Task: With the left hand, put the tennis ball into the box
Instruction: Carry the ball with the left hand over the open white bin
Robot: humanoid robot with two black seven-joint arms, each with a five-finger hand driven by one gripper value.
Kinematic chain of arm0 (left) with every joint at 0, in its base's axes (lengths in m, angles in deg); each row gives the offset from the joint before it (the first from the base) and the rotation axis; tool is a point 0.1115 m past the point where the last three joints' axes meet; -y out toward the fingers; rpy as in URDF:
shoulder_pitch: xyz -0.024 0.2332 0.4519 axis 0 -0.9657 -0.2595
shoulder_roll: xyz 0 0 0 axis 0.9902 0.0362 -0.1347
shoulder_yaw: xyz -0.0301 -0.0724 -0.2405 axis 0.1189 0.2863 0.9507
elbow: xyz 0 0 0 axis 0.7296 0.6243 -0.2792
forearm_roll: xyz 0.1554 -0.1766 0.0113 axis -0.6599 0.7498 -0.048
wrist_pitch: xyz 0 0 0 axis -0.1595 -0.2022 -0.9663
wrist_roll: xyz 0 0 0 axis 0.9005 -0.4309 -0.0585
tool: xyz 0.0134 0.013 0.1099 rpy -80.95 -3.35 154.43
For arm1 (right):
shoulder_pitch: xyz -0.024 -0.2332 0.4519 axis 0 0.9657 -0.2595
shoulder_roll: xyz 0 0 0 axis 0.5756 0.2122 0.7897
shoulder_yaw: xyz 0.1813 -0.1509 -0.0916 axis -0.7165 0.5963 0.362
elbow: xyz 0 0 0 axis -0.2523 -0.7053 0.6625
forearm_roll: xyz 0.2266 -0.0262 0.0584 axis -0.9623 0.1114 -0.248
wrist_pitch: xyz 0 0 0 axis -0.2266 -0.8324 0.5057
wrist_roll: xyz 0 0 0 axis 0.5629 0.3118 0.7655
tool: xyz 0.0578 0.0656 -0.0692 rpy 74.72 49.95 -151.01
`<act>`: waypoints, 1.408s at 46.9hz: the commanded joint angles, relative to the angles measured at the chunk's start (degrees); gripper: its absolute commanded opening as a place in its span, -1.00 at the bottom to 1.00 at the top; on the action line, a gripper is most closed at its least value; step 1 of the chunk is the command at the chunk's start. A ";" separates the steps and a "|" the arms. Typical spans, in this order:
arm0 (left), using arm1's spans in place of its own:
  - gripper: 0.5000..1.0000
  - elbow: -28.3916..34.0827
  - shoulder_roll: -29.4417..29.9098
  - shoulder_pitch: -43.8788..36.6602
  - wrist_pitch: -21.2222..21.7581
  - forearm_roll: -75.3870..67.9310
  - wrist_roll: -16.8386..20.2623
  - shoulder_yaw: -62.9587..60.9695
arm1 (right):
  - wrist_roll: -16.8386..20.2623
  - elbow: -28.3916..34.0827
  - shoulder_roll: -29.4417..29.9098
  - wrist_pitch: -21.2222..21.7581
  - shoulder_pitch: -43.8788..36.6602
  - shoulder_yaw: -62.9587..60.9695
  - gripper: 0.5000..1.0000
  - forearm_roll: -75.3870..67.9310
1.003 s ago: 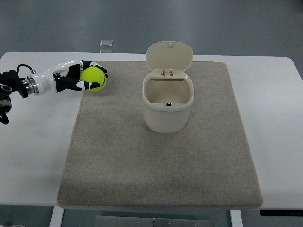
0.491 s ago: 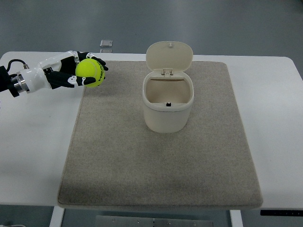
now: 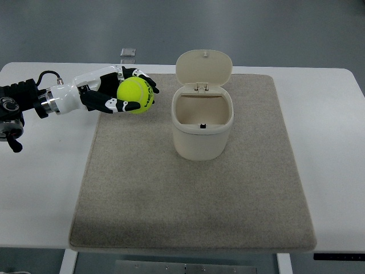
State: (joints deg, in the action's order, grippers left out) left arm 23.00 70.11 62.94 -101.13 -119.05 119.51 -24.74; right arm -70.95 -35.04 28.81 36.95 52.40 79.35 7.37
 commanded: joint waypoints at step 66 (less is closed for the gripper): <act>-1.00 8.28 -18.79 0.19 3.35 0.91 -0.01 4.88 | 0.00 0.00 0.00 0.01 0.00 0.00 0.60 0.00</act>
State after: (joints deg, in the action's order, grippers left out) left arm 31.23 51.53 63.20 -97.77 -118.31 119.50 -19.87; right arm -70.95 -35.04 28.81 36.97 52.39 79.35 7.37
